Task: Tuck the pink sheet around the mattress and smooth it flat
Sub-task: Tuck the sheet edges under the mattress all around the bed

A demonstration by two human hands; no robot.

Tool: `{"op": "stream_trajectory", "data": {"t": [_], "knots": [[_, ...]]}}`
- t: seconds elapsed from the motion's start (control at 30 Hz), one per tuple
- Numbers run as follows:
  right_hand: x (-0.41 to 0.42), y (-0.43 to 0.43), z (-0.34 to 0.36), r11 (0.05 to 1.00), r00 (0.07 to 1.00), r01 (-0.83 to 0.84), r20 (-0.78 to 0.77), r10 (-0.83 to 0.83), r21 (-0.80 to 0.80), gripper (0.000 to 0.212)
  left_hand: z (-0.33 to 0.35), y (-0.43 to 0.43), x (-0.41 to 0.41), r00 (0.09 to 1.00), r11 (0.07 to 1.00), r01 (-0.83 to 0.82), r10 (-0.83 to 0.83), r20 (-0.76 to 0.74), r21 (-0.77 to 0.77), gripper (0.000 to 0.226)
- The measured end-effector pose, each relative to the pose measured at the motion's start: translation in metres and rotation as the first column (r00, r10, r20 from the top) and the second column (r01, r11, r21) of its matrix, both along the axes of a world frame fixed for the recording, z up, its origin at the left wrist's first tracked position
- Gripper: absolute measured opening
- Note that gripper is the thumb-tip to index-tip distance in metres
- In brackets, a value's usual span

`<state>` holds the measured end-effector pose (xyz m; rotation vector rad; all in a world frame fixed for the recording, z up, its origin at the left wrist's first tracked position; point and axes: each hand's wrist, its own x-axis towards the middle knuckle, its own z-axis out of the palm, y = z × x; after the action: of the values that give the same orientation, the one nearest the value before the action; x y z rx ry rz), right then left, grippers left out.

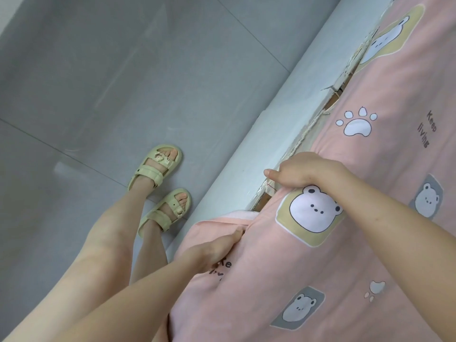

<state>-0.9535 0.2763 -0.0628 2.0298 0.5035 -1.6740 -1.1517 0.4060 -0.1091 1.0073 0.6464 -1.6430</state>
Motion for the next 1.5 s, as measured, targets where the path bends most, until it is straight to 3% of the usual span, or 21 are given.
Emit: {"op": "stream_trajectory", "data": {"t": [0.1,0.17,0.23,0.3,0.33,0.43,0.57,0.73,0.83,0.9,1.03,1.17,1.27,1.33,1.4,1.5], "knots": [[0.000,0.001,0.000,1.000,1.000,0.010,-0.007,-0.010,-0.015,0.067,0.003,0.006,0.000,0.986,0.985,0.169,-0.169,0.003,0.026,0.064],[0.000,-0.001,0.003,1.000,1.000,0.022,0.004,-0.022,-0.008,0.067,0.000,0.008,0.008,0.982,0.986,0.168,-0.169,0.080,0.015,0.067],[-0.002,-0.003,0.005,0.999,0.999,0.031,0.021,-0.031,0.014,0.066,0.002,0.012,0.023,0.984,0.993,-0.101,0.090,0.151,0.065,0.071],[-0.003,-0.004,0.007,0.999,0.999,0.031,0.033,-0.032,0.030,0.066,0.005,0.007,0.039,0.899,0.911,-0.411,0.400,0.180,0.025,0.066],[-0.003,-0.004,0.007,0.999,0.999,0.030,0.037,-0.031,0.032,0.066,0.006,0.004,0.043,0.867,0.879,-0.475,0.473,0.155,-0.023,0.061],[-0.003,-0.006,0.009,0.999,0.999,0.023,0.036,-0.024,0.038,0.063,0.008,-0.022,0.042,0.912,0.910,-0.383,0.400,0.091,-0.158,0.053],[-0.004,-0.012,0.011,0.998,0.999,0.043,0.029,-0.045,0.047,0.060,-0.013,-0.043,0.045,0.948,0.939,-0.298,0.271,-0.166,-0.171,0.063],[-0.003,-0.005,0.008,0.996,0.998,0.058,0.032,-0.060,0.062,0.063,-0.032,-0.026,0.018,0.933,0.964,-0.236,0.191,-0.305,-0.118,0.067],[-0.008,0.005,-0.004,0.997,0.997,-0.070,0.009,0.070,0.030,0.069,-0.029,-0.016,-0.007,0.959,0.961,-0.182,0.220,-0.176,0.209,0.059],[-0.015,0.013,-0.015,0.988,0.988,-0.153,-0.029,0.153,-0.026,0.067,-0.032,-0.009,-0.022,0.992,0.928,-0.075,0.107,-0.071,0.364,0.062],[-0.040,0.021,-0.036,0.986,0.985,-0.160,-0.069,0.156,-0.056,0.065,-0.050,0.013,-0.055,0.999,0.936,-0.025,0.016,0.031,0.352,0.068],[-0.057,0.024,-0.037,0.991,0.993,-0.110,0.049,0.107,0.073,0.062,-0.036,0.042,-0.062,0.983,0.983,-0.107,0.128,-0.133,0.152,0.067],[-0.080,0.034,-0.018,0.969,0.993,0.033,0.100,-0.059,0.245,0.057,-0.029,0.063,-0.056,0.964,0.945,-0.259,0.266,-0.010,0.201,0.061],[-0.110,0.042,-0.005,0.950,0.994,-0.047,0.112,0.013,0.308,0.059,-0.028,0.077,-0.054,0.936,0.896,-0.353,0.338,0.102,0.271,0.051],[-0.142,0.048,0.001,0.942,0.985,-0.150,0.131,0.115,0.300,0.062,-0.028,0.091,-0.056,0.921,0.870,-0.386,0.347,0.175,0.306,0.044],[-0.181,0.068,-0.001,0.969,0.991,-0.136,0.042,0.130,0.205,0.062,-0.024,0.111,-0.065,0.923,0.867,-0.377,0.322,0.210,0.326,0.035]]}}
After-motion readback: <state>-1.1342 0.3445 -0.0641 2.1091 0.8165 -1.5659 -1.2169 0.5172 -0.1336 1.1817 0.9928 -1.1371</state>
